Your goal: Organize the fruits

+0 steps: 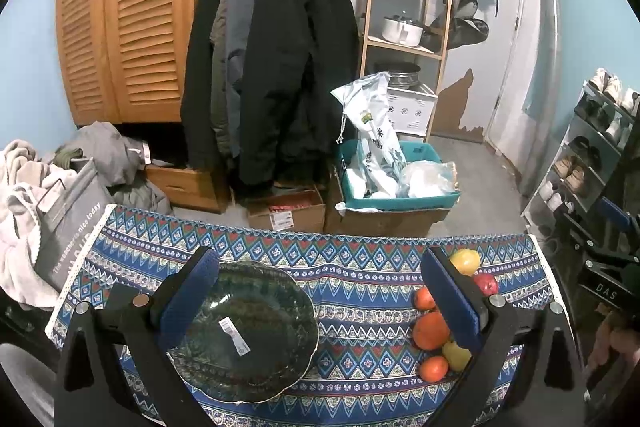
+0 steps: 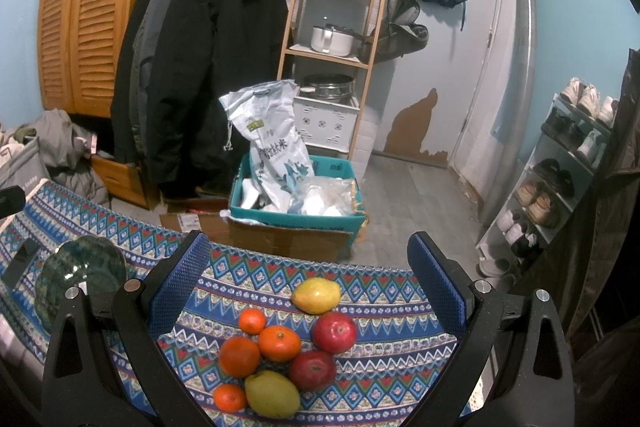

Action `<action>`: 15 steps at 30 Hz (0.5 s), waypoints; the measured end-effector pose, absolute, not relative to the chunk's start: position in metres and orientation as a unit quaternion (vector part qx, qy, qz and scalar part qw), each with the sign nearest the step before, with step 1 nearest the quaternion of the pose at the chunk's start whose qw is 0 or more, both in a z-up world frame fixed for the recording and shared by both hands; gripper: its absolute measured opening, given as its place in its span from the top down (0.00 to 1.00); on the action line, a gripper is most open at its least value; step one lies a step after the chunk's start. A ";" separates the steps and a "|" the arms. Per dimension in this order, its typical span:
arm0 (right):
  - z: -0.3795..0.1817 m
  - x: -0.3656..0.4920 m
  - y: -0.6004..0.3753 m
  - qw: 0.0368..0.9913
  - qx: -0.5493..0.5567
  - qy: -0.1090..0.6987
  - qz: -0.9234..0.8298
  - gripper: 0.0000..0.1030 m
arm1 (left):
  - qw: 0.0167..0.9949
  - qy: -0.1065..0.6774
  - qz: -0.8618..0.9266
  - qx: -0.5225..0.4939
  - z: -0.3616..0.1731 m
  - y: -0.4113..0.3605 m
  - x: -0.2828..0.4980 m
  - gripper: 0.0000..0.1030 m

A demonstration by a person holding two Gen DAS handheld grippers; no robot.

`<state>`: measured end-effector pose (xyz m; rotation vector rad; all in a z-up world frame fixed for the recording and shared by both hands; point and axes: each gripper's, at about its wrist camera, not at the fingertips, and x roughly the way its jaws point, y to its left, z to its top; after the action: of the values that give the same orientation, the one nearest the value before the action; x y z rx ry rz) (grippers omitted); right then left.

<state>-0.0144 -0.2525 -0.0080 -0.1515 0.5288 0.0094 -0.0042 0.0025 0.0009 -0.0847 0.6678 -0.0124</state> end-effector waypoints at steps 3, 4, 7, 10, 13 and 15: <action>-0.008 -0.014 -0.253 0.962 -0.075 0.261 0.004 0.06 | 0.944 0.327 -0.006 -0.043 0.001 0.003 -0.005 0.01; -0.008 -0.014 -0.252 0.962 -0.075 0.261 0.005 0.06 | 0.944 0.327 -0.006 -0.041 0.001 0.002 -0.004 0.01; -0.007 -0.014 -0.252 0.962 -0.075 0.261 0.005 0.06 | 0.944 0.327 -0.005 -0.042 0.001 0.003 -0.005 0.01; -0.008 -0.014 -0.252 0.962 -0.075 0.261 0.005 0.06 | 0.944 0.328 -0.005 -0.041 0.001 0.003 -0.005 0.01; -0.008 -0.014 -0.252 0.962 -0.075 0.262 0.004 0.06 | 0.944 0.328 -0.005 -0.041 0.001 0.003 -0.005 0.01; -0.008 -0.014 -0.252 0.962 -0.075 0.262 0.005 0.06 | 0.944 0.328 -0.006 -0.041 0.000 0.003 -0.005 0.01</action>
<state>-0.0142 -0.2522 -0.0080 -0.1524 0.5301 0.0095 -0.0049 0.0035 0.0003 -0.0839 0.6677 -0.0125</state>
